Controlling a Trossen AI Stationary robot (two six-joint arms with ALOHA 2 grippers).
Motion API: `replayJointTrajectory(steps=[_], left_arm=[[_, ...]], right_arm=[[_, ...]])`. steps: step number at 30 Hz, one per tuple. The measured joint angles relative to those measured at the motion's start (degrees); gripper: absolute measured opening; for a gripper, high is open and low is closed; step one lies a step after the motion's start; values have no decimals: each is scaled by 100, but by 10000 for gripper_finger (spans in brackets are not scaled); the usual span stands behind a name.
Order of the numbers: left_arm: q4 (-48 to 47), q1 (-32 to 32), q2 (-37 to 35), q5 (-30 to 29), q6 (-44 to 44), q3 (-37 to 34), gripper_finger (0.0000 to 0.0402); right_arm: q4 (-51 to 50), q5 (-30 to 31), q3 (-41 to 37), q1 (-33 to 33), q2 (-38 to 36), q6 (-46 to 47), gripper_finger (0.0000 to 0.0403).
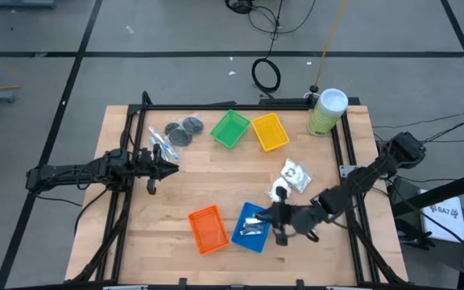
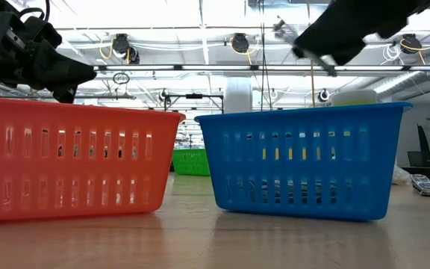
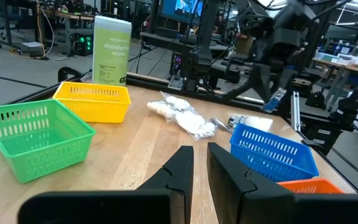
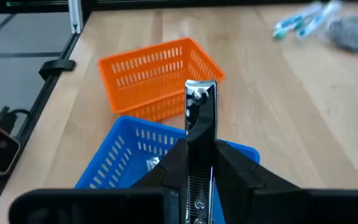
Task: Pick & Place Travel size toiletries
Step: Put the silver nail cutter into the blue bin
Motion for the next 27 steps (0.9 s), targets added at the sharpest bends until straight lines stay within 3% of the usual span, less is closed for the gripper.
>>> replayJointTrajectory(steps=[13, 27], left_arm=[[0, 0, 0, 0, 0, 0, 44], [0, 0, 1, 0, -1, 1, 44]], right_arm=[[61, -991, 7, -639, 758, 172, 49], [161, -1333, 7, -617, 875, 405, 61]])
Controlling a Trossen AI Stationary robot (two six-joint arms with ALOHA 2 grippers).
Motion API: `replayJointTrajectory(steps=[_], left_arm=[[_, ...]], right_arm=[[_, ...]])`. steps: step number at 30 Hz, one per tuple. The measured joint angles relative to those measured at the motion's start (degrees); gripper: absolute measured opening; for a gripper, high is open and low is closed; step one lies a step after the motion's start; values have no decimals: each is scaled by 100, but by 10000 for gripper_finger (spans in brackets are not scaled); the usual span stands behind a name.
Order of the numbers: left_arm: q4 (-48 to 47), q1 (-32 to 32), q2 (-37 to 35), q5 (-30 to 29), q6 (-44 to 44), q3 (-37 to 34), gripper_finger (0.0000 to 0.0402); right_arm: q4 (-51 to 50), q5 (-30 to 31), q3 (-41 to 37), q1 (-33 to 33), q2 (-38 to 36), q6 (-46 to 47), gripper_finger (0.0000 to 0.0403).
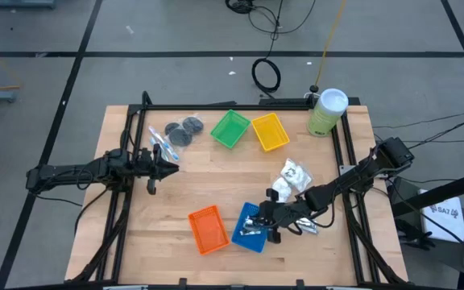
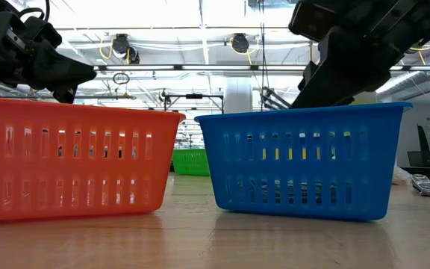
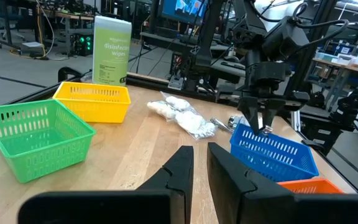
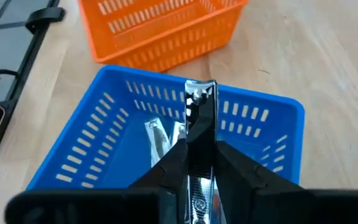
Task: Pick & Place Travel size toiletries
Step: Put the silver nail cutter into the blue bin
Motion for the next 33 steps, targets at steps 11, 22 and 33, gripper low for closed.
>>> replayJointTrajectory(steps=[11, 22, 33], left_arm=[[0, 0, 0, 0, 0, -1, 44], [0, 0, 1, 2, -1, -1, 44], [-1, 1, 0, 1, -1, 0, 44]], right_arm=[[-9, 13, 0, -1, 0, 137, 134], [-638, -293, -2, 364, -561, -222, 130], [-2729, -283, -2, 1436, -1117, 1833, 120]])
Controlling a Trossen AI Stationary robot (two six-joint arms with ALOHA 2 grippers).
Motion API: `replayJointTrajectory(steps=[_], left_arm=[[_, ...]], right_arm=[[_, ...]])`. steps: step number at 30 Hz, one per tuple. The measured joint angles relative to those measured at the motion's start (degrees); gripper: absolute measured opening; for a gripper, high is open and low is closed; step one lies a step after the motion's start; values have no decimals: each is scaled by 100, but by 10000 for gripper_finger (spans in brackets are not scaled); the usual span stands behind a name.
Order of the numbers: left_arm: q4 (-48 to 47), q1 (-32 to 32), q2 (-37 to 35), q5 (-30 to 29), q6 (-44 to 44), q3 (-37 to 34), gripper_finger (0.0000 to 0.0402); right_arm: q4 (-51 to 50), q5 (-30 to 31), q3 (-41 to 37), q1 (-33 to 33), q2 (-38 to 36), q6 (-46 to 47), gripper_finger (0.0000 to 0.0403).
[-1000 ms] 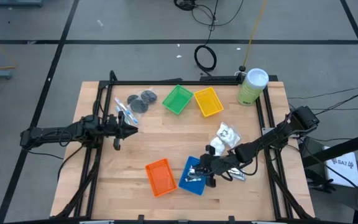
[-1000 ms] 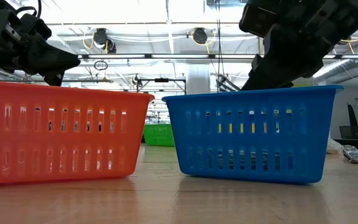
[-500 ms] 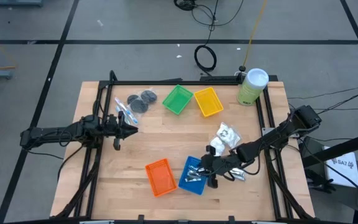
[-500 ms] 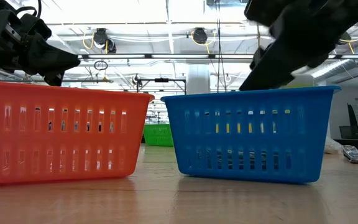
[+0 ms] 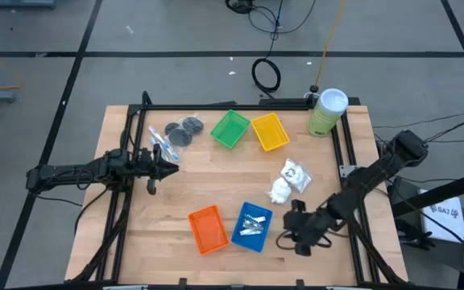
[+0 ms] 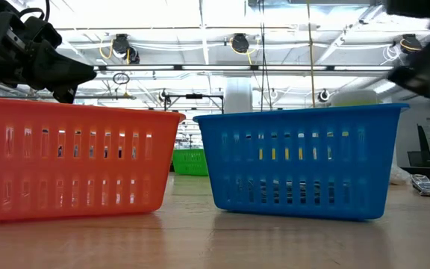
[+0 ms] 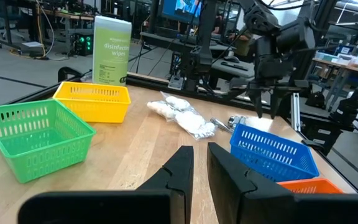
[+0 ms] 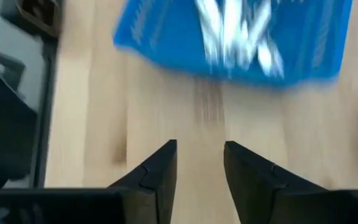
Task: Pick & Place Travel size toiletries
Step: Put the silver nail cutter into the blue bin
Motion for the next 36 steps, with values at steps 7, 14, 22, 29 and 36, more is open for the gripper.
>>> replayJointTrajectory(steps=[7, 14, 22, 29, 36], left_arm=[[1, -1, 2, -1, 0, 1, 44], [1, 1, -1, -1, 2, -1, 44], [0, 1, -1, -1, 0, 1, 44], [0, -1, 1, -1, 0, -1, 44], [1, -1, 0, -1, 1, 1, 44]], right_arm=[[-1016, 11, 0, 553, -2, 1557, 118], [-1996, -7, 0, 1107, -1, 2820, 117], [-2141, 106, 0, 1353, -1, 3130, 109], [-1893, 288, -332, 1365, 0, 3101, 101], [-661, 23, -1050, 1385, -1, 3132, 100]])
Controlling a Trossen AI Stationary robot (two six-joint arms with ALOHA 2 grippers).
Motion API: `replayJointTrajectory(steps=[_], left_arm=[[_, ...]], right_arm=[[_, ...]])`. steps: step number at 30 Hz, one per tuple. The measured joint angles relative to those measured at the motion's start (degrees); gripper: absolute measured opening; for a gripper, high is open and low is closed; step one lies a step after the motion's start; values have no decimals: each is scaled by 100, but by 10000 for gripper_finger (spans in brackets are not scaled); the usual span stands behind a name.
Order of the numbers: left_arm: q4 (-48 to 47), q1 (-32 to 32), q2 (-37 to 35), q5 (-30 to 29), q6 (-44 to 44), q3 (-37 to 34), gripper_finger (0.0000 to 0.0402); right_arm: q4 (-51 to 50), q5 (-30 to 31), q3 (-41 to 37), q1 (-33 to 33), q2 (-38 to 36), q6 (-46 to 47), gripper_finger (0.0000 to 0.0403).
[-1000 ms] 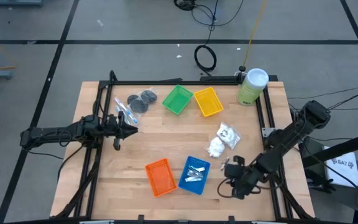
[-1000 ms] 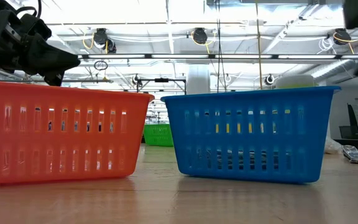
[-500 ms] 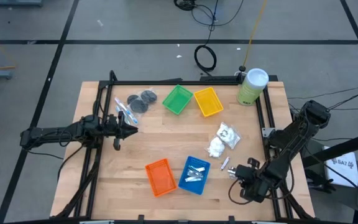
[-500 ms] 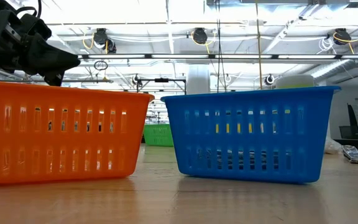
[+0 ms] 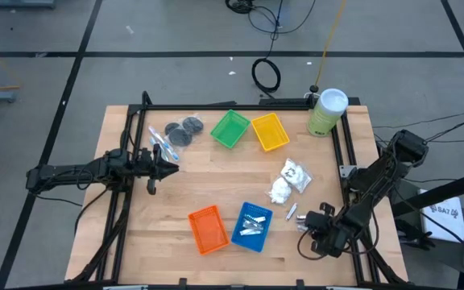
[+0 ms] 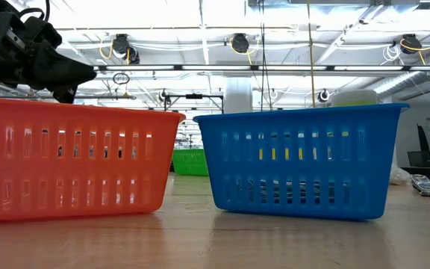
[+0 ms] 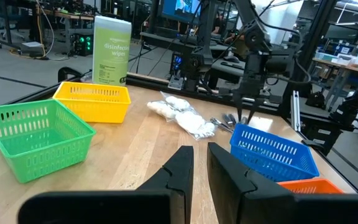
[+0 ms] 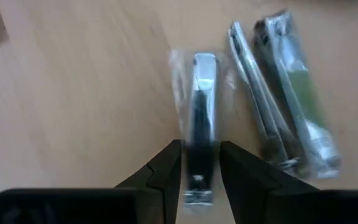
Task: Pick & Place Travel size toiletries
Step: Put the silver nail cutter into the blue bin
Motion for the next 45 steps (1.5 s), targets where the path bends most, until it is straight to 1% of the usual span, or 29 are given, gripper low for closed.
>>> replayJointTrajectory(steps=[4, 8, 16, 19, 24, 27, 34, 45], left_arm=[[-1, 0, 0, 0, -1, -1, 44], [0, 0, 2, 0, -1, 0, 44], [0, 1, 0, 0, -1, -2, 44], [0, 0, 0, 0, -1, -2, 44], [-2, 1, 0, 0, 0, 0, 44], [-1, 0, 1, 0, 0, 0, 44], [2, 0, 2, 0, 1, 0, 44], [-1, 1, 1, 0, 0, -1, 44]], right_arm=[[987, 38, -275, -3, -8, -41, 100], [1321, 13, -333, -1, 1, -240, 100], [1347, 174, -338, -3, 38, -295, 100], [1454, 363, -324, -1, 215, -310, 100], [1788, 482, -307, -5, 598, -468, 99], [1771, 477, -225, -18, 619, -617, 90], [1690, 545, -152, -104, 630, -1180, 55], [1772, 584, -152, -165, 633, -1327, 51]])
